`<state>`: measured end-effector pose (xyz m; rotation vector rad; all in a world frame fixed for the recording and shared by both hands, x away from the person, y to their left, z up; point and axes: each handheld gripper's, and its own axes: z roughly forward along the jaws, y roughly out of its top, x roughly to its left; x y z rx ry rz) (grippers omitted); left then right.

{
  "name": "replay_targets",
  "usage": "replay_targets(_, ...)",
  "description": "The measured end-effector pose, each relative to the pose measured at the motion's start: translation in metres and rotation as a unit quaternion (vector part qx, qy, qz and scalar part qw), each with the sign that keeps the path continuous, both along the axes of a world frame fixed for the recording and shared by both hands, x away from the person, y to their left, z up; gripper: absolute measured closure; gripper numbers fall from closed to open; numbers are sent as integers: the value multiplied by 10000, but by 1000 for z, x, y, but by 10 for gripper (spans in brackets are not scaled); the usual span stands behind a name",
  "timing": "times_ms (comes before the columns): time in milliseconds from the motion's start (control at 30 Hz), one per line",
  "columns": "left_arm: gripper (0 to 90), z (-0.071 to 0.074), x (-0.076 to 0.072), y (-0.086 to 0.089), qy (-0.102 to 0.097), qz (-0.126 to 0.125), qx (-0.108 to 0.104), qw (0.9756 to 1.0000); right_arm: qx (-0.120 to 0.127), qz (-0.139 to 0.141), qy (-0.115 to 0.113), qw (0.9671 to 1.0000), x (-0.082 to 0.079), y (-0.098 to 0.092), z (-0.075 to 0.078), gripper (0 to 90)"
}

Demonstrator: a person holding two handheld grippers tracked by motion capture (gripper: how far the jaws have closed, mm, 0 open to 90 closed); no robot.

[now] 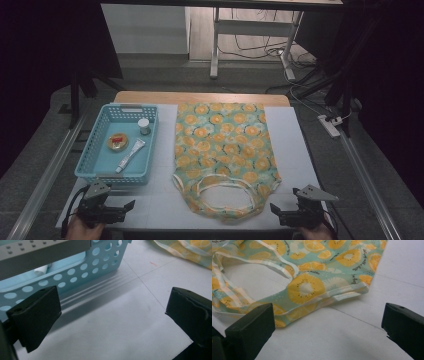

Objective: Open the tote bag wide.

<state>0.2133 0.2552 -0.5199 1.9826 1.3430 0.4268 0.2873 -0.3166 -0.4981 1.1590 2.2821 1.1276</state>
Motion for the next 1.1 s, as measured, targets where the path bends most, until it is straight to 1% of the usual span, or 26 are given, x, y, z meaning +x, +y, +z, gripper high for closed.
replay_targets(67,0,0,1,0,-41,-19,29,10000,-24,8,18,10000,0,0,0,0)
replay_targets(233,0,-1,4,1,25,-60,-27,10000,-33,50,80,9999,2,1,-1,0)
replay_targets(300,0,-2,6,0,106,-141,-22,9998,-13,65,118,9999,3,1,-1,0)
replay_targets(400,0,-3,7,-2,177,-248,3,9995,-5,107,157,9998,3,1,-1,0)
replay_targets(567,0,-3,8,-1,209,-275,-13,9994,-19,193,193,9996,4,2,-1,0)
replay_targets(700,0,-3,8,-1,228,-260,-58,9994,-10,187,209,9996,4,1,-1,0)
replay_targets(900,0,-3,7,-2,194,-304,-16,9993,-63,185,158,9997,3,2,-1,0)
replay_targets(967,0,-3,7,-2,184,-305,-33,9994,-57,199,153,9997,3,3,-1,0)
replay_targets(1067,0,-3,7,-1,174,-294,-59,9994,26,257,114,9996,3,3,1,0)
replay_targets(1100,0,-3,6,0,176,-297,-71,9994,11,265,92,9996,3,4,2,0)
